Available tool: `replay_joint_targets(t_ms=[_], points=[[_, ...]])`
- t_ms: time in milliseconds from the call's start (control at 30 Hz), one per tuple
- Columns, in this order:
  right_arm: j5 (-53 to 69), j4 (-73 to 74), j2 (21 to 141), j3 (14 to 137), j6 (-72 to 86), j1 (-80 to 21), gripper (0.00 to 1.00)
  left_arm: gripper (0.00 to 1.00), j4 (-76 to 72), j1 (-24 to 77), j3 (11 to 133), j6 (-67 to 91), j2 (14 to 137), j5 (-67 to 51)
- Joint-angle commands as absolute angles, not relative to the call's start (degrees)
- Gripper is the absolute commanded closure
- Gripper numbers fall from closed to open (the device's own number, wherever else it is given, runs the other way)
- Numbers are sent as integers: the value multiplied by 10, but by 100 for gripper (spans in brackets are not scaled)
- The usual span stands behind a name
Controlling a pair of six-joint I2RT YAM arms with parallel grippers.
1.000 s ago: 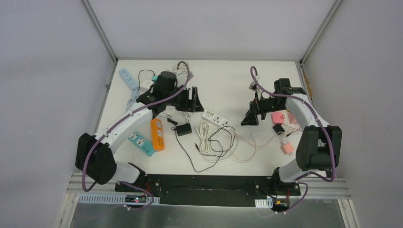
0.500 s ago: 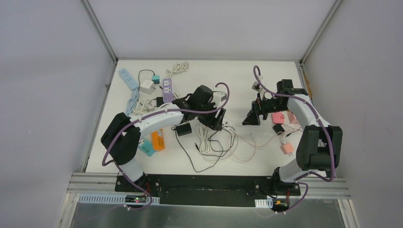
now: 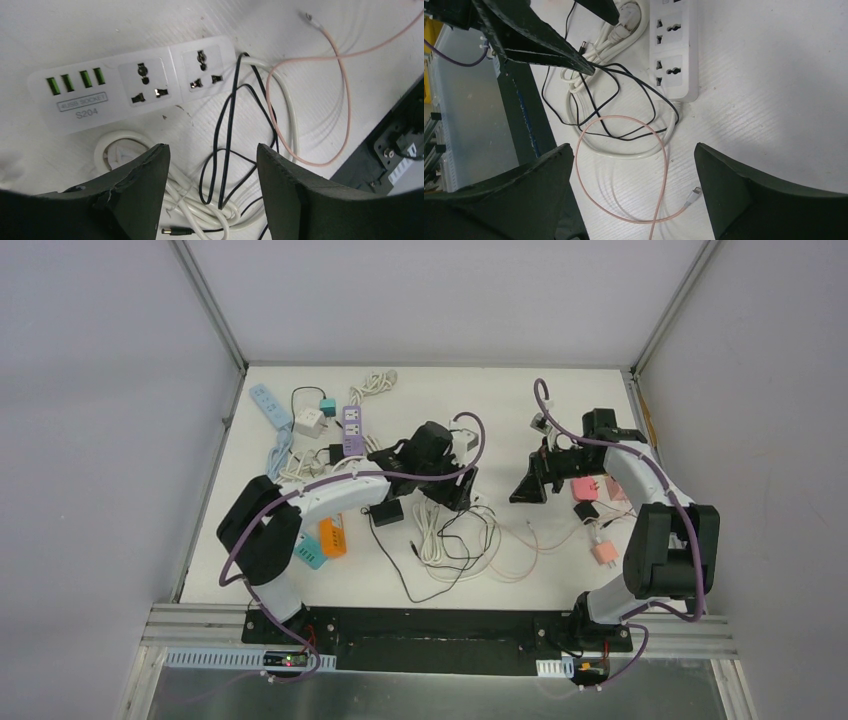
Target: Pull the plug off the socket
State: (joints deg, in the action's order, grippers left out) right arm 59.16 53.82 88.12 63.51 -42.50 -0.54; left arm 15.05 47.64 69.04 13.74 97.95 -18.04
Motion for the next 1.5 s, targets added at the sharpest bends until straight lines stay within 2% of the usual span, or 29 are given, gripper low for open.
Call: replay_joint_targets(t_ms=[0,200,300,400,700,867,1067,1167,1267,1367,1467], points=[[563,442,886,609,-339,-2,7,35,91,470,658,174,916,-108],[477,388,934,607,-271,-49,11,33,65,448,591,199,815,-32],[455,388,976,631,-246,-74,16,32,66,436,558,203,753,-5],[454,419,1033,675,-239,-95,26,30,73,426,525,214,702,13],[495,496,1141,778,-235,-191,66,29,106,419,440,246,559,66],[508,484,1211,874,-154,-252,76,28,130,419,431,251,512,89],[530,505,1282,999,-122,-289,73,28,161,419,435,261,488,103],[511,539,1273,1017,-157,-276,58,26,164,419,433,267,471,111],[480,567,1232,1007,-206,-238,45,17,164,418,439,268,453,121],[450,608,1179,1003,-264,-199,39,3,165,418,455,262,440,132],[442,649,1113,1000,-322,-157,36,1,186,409,496,251,451,121]])
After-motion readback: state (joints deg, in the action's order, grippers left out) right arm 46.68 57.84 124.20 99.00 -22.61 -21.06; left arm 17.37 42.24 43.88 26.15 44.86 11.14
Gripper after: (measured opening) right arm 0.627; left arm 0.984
